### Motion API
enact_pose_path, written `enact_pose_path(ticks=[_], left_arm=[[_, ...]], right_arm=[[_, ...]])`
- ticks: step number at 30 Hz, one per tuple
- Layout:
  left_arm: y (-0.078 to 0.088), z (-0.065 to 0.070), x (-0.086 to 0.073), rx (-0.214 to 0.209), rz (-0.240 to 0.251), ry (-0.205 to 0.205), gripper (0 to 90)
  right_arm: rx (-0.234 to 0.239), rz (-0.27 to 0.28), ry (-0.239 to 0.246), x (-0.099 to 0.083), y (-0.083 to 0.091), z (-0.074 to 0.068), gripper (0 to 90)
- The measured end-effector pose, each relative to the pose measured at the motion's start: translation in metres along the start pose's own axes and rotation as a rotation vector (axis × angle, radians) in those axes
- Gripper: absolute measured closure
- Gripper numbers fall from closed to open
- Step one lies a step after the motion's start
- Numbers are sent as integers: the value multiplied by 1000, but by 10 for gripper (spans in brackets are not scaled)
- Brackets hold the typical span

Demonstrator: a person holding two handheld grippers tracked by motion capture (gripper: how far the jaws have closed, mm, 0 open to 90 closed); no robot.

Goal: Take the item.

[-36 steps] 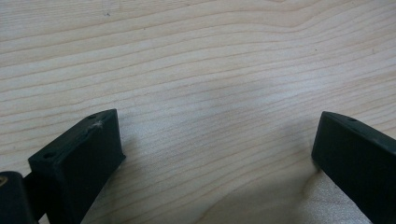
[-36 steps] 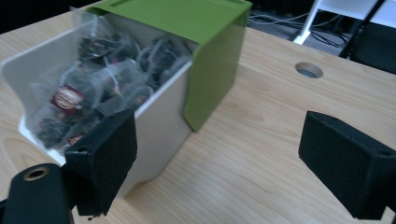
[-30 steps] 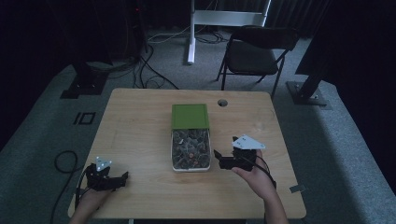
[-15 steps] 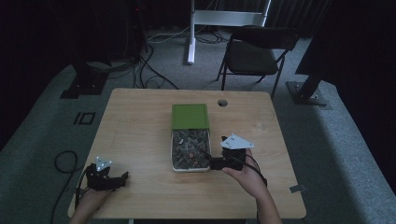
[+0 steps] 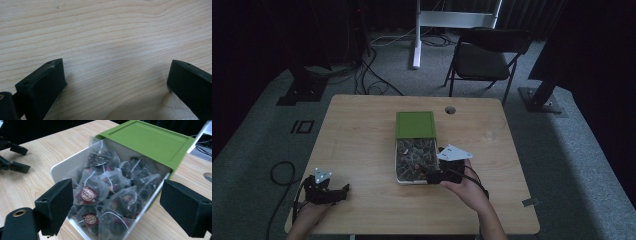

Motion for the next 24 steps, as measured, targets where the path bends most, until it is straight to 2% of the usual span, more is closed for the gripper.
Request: enact_pose_path(ticks=[22, 24], left_arm=[[0, 0, 0, 0, 2, 2, 22], [0, 0, 0, 0, 2, 1, 22]], right_arm=[[53, -9, 22, 7, -25, -25, 117], [54, -12, 28, 7, -27, -26, 142]])
Point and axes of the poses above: each handheld gripper's, and its own axes: y roughly backward along the jaws, x roughly out of its top, z roughly to its right, the point moved 4 cm from there along -y, roughly forward along the jaws, and after that the axes turned 2 degrees about z, right-handed, at the moved point
